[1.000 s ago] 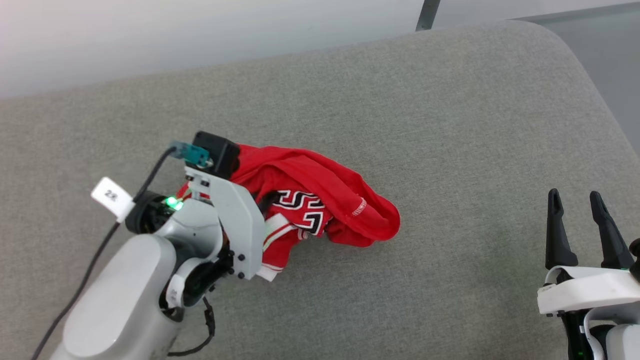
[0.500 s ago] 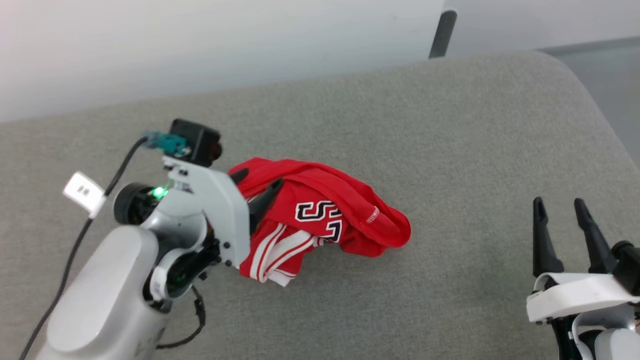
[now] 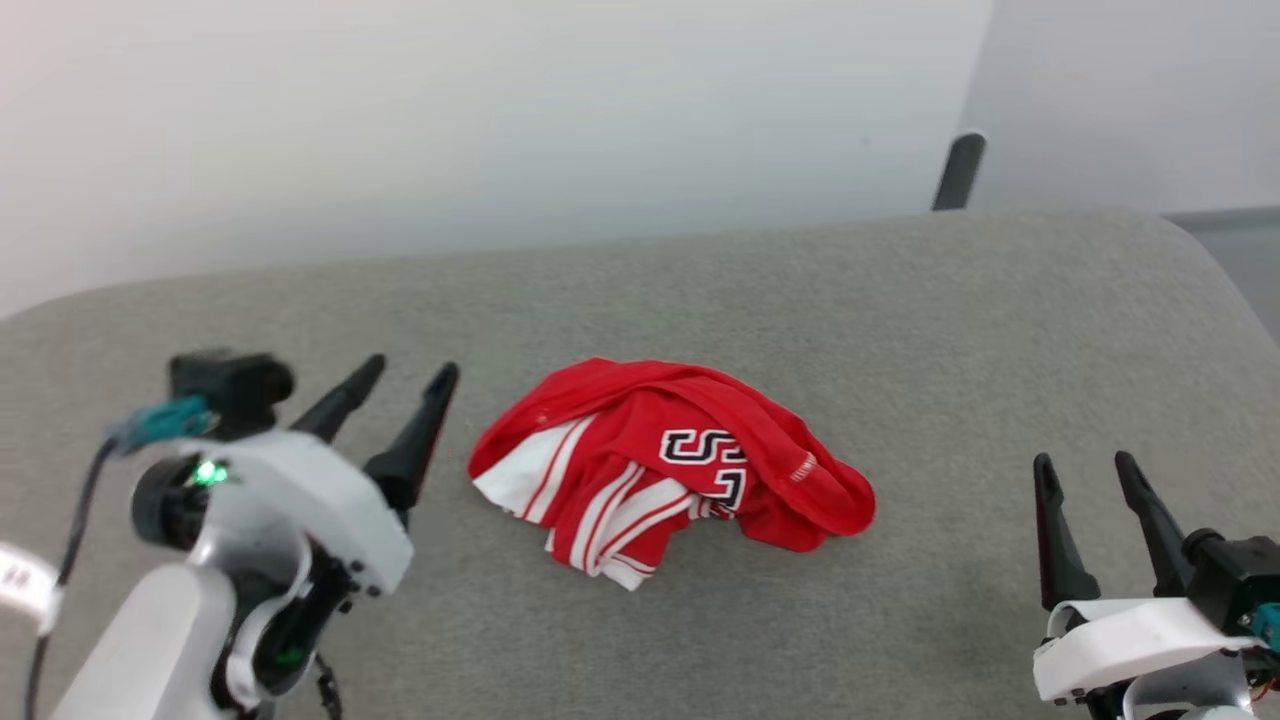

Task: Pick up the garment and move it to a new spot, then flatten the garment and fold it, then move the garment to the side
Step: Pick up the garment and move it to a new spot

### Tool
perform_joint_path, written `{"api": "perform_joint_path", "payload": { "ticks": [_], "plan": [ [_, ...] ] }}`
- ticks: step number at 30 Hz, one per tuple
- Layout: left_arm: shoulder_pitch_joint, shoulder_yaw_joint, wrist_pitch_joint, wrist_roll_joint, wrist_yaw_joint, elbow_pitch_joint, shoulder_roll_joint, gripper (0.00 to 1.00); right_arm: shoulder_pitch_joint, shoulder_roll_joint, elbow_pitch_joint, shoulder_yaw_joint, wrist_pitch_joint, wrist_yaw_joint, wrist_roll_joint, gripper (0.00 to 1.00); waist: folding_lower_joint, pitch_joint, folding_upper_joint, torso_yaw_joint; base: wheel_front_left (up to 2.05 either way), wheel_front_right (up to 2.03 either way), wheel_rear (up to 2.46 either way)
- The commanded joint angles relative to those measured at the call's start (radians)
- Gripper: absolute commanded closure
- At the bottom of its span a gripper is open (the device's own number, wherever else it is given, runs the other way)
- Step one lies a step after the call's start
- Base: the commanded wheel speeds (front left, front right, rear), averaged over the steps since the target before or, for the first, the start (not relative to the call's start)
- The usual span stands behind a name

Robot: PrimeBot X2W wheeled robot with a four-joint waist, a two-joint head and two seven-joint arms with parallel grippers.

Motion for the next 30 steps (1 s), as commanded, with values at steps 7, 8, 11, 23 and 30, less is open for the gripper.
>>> {"api": "perform_joint_path", "payload": {
  "ticks": [7, 8, 11, 23, 30],
  "plan": [
    [0.136, 0.067, -0.192, 0.031, -0.010, -0.014, 0.012, 0.00, 0.036, 0.000, 0.000, -0.004, -0.009, 0.000, -0.014, 0.00, 0.0000, -0.062, 0.0000, 0.093, 0.00, 0.00, 0.00],
    [0.152, 0.074, -0.216, 0.037, -0.009, -0.013, 0.014, 0.00, 0.043, 0.001, 0.001, -0.005, -0.008, 0.000, -0.014, 0.00, 0.0000, -0.066, 0.0000, 0.101, 0.00, 0.00, 0.00],
    [0.196, 0.093, -0.275, 0.053, -0.004, -0.008, 0.020, 0.00, 0.052, -0.001, 0.002, -0.012, -0.012, 0.000, -0.015, 0.00, 0.0000, -0.080, 0.0000, 0.125, 0.00, 0.00, 0.00],
    [0.354, 0.155, -0.462, 0.081, -0.008, 0.019, 0.041, 0.00, 0.107, -0.009, 0.004, -0.039, -0.039, 0.000, -0.031, 0.00, 0.0000, -0.114, 0.0000, 0.185, 0.00, 0.00, 0.00],
    [0.397, 0.170, -0.517, 0.088, -0.026, 0.046, 0.030, 0.00, 0.116, -0.013, 0.013, -0.057, -0.052, 0.000, -0.041, 0.00, 0.0000, -0.114, 0.0000, 0.192, 0.00, 0.00, 0.00]
  ]
}}
